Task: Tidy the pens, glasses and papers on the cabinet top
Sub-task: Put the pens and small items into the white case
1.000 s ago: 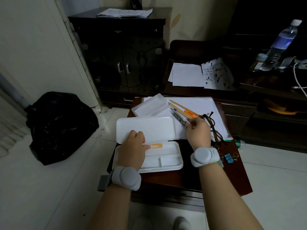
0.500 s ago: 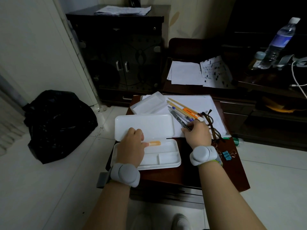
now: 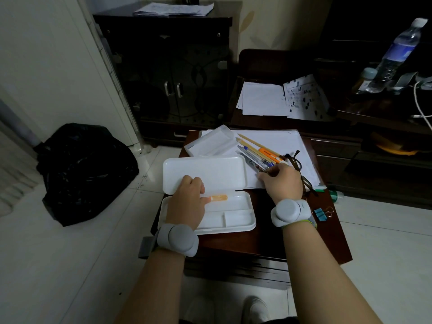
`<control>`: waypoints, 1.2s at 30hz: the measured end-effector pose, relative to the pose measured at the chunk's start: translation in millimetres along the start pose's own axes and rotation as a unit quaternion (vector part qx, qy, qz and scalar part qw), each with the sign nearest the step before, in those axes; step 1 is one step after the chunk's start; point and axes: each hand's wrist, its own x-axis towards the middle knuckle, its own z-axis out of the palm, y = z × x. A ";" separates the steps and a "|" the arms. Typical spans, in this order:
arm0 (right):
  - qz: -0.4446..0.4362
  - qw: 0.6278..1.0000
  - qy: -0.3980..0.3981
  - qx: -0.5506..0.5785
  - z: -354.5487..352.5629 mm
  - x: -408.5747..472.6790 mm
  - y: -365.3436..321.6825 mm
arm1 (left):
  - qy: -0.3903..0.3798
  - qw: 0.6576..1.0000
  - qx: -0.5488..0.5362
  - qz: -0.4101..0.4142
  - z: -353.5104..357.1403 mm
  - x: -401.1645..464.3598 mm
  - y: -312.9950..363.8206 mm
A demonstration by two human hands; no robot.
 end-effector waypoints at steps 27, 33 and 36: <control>-0.016 0.934 -0.091 0.345 -7.9 -19.2 -13.5 | 0.186 0.964 0.007 0.190 -4.0 5.9 29.4; -0.057 0.927 -0.167 0.331 -3.9 -27.1 -18.4 | 0.158 0.947 0.061 0.274 10.7 11.7 38.0; -0.072 0.922 -0.190 0.330 -1.7 -29.0 -20.2 | 0.128 0.953 0.053 0.268 13.4 10.7 37.7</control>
